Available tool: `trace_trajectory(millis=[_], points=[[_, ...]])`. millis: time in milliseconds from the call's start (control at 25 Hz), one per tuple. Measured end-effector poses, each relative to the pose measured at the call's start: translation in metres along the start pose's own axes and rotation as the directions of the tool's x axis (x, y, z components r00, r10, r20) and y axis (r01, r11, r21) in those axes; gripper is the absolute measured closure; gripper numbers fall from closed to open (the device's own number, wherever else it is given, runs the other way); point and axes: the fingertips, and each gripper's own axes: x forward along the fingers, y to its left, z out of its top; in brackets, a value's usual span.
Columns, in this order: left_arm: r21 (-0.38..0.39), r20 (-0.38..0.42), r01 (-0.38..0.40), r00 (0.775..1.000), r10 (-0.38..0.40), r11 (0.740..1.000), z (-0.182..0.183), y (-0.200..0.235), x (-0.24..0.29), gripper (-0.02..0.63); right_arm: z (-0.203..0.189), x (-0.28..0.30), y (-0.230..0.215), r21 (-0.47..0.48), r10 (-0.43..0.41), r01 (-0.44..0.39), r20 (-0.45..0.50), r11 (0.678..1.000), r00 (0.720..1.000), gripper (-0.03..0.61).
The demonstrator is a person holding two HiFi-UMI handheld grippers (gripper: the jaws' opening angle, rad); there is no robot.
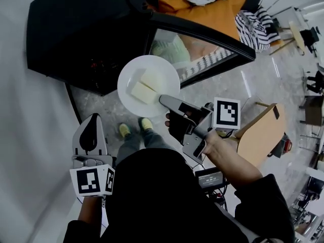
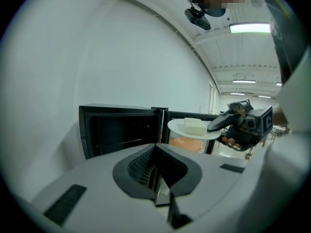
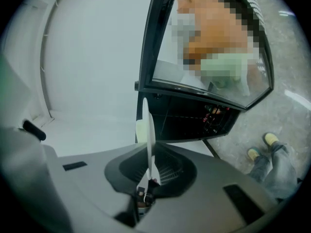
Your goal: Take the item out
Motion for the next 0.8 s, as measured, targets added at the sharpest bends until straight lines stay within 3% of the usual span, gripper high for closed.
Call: trace_trajectory(millis=[520, 800], points=[[0.02, 0.085, -0.003, 0.996, 0.001, 1.0, 0.02, 0.008, 0.008, 0.604, 0.0, 0.0, 0.015, -0.049, 0.041, -0.04, 0.004, 0.998, 0.999, 0.551], [0.025, 0.087, -0.024, 0.996, 0.022, 0.999, 0.031, 0.011, -0.005, 0.604, 0.005, -0.001, 0.022, -0.052, 0.049, -0.049, 0.011, 0.997, 0.999, 0.551]])
